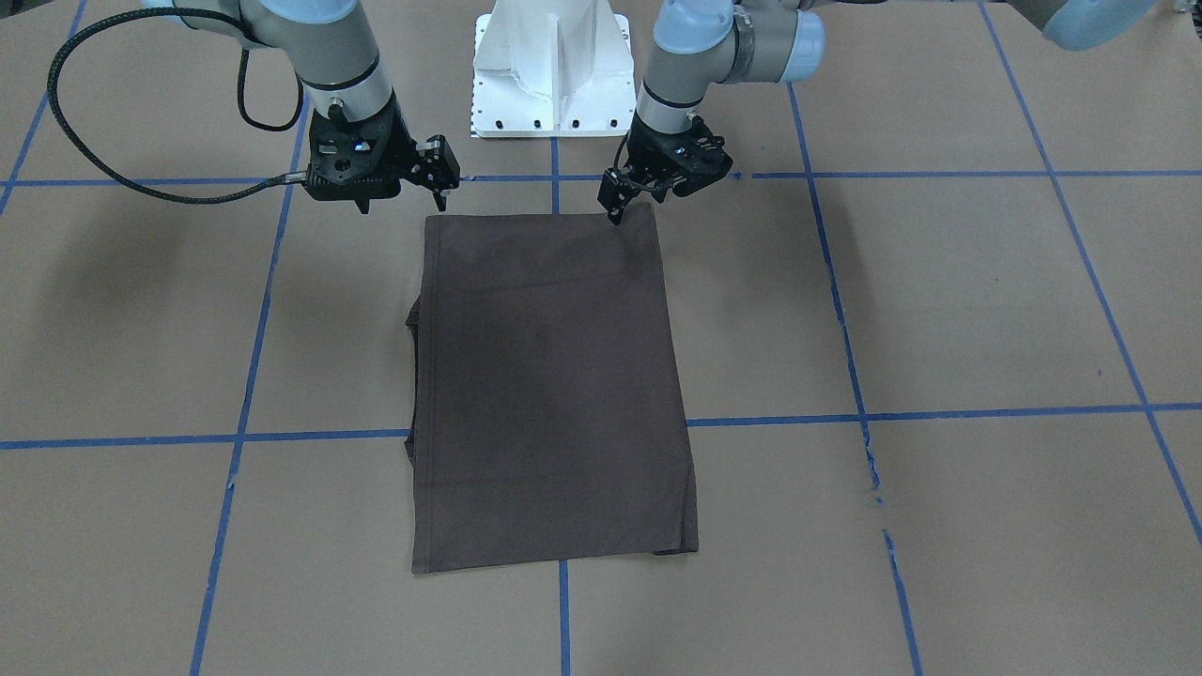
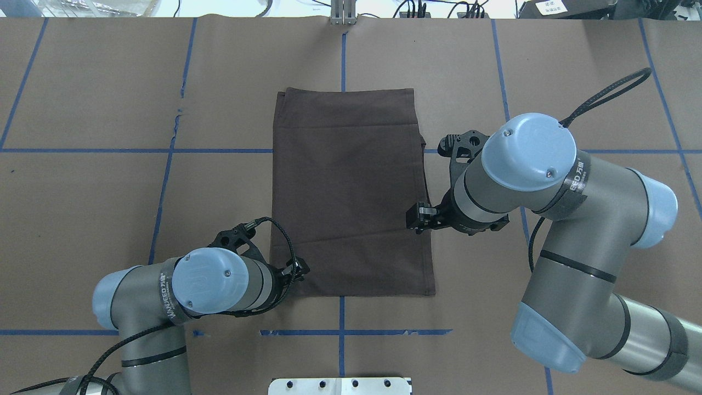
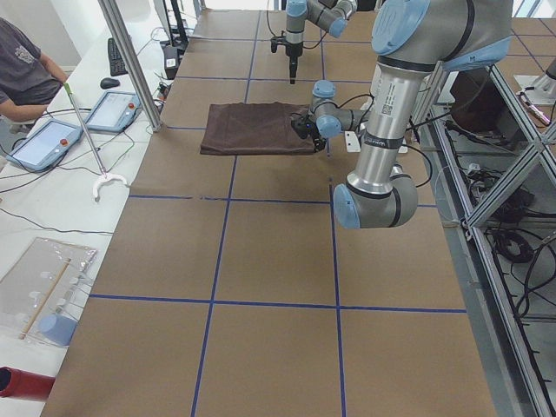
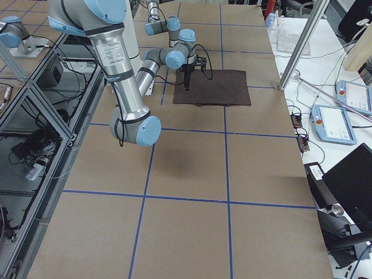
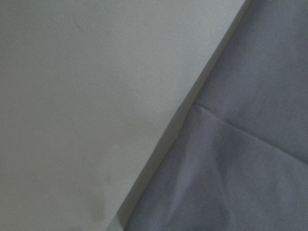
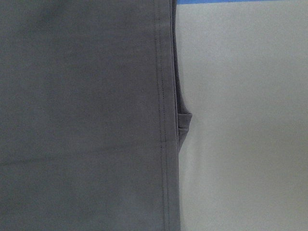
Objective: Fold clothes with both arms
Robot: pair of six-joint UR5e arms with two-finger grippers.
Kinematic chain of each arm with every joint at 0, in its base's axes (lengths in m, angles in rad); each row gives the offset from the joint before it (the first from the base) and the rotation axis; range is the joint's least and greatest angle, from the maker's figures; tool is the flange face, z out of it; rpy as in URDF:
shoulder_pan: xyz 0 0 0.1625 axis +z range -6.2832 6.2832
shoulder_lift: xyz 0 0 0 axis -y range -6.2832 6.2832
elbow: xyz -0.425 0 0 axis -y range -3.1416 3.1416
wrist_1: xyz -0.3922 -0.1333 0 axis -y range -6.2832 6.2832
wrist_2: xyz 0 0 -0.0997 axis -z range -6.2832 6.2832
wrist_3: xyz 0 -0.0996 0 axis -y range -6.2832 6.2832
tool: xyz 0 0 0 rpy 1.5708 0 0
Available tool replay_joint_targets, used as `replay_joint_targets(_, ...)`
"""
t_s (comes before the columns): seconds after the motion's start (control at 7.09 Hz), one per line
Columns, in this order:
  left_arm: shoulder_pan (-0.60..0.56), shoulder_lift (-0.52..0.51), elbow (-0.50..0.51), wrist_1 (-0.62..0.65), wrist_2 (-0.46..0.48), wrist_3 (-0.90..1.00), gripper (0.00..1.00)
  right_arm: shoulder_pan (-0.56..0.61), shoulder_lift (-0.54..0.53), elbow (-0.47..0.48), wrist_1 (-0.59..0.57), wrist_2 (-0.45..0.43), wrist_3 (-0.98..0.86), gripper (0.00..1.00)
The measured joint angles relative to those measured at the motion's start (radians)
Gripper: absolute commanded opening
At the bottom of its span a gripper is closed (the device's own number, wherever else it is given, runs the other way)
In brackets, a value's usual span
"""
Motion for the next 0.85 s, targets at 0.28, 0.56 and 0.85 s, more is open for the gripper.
replay_joint_targets(0.28,0.0,0.0,0.002,0.002,0.001,0.0,0.87,0.001,0.0,0.002,0.0,0.0,0.0,1.0)
replay_joint_targets(0.56,-0.004,-0.001,0.004,0.003,0.009,0.001,0.87,0.002,-0.001,0.006,-0.001,0.0,0.0,1.0)
replay_joint_targets(0.85,-0.009,-0.001,0.008,0.003,0.013,0.003,0.81,0.002,-0.002,0.007,-0.001,0.0,0.0,1.0)
